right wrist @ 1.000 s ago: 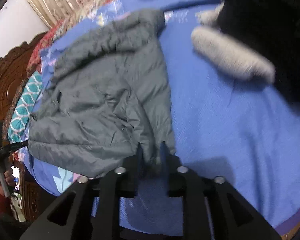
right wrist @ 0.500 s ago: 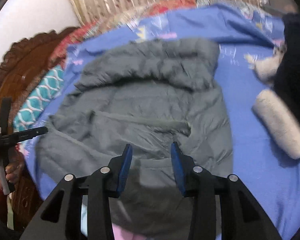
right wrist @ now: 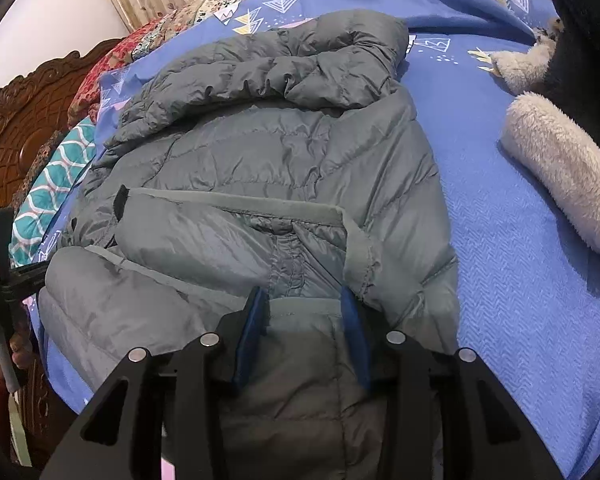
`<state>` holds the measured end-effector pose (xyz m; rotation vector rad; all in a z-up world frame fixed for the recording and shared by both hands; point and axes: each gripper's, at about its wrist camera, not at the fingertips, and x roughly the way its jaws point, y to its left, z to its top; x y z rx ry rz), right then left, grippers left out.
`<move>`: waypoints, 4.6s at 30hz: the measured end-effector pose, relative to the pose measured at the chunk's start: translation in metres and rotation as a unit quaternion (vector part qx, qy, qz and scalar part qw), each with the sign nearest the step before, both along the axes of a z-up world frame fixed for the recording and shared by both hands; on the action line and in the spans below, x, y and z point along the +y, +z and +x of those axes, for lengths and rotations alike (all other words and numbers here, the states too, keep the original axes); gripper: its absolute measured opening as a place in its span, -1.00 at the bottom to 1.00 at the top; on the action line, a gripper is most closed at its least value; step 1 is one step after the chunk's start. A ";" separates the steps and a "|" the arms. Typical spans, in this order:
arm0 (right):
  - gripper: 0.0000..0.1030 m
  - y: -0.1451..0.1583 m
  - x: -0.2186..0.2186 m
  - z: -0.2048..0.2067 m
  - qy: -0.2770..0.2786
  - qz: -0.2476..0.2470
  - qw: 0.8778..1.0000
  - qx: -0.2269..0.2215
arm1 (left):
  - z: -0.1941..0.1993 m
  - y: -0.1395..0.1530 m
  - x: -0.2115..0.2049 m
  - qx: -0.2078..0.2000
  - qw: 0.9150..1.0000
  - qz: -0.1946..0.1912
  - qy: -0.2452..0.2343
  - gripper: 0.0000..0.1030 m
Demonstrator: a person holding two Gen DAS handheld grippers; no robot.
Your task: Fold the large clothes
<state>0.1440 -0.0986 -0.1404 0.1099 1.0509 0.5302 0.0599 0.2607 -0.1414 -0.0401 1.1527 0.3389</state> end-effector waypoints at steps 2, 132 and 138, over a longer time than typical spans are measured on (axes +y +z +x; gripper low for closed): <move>0.21 0.016 -0.009 0.001 0.005 0.028 1.000 0.005 | -0.006 0.023 0.008 -0.018 0.999 -0.030 0.002 -0.88; 0.44 0.000 -0.014 -0.070 -0.019 0.039 0.998 -0.036 | -0.048 0.011 -0.058 -0.062 0.997 -0.012 -0.039 -0.91; 0.64 0.050 -0.048 -0.076 -0.020 0.102 0.992 -0.074 | -0.074 0.088 -0.004 -0.163 0.985 -0.042 -0.023 0.26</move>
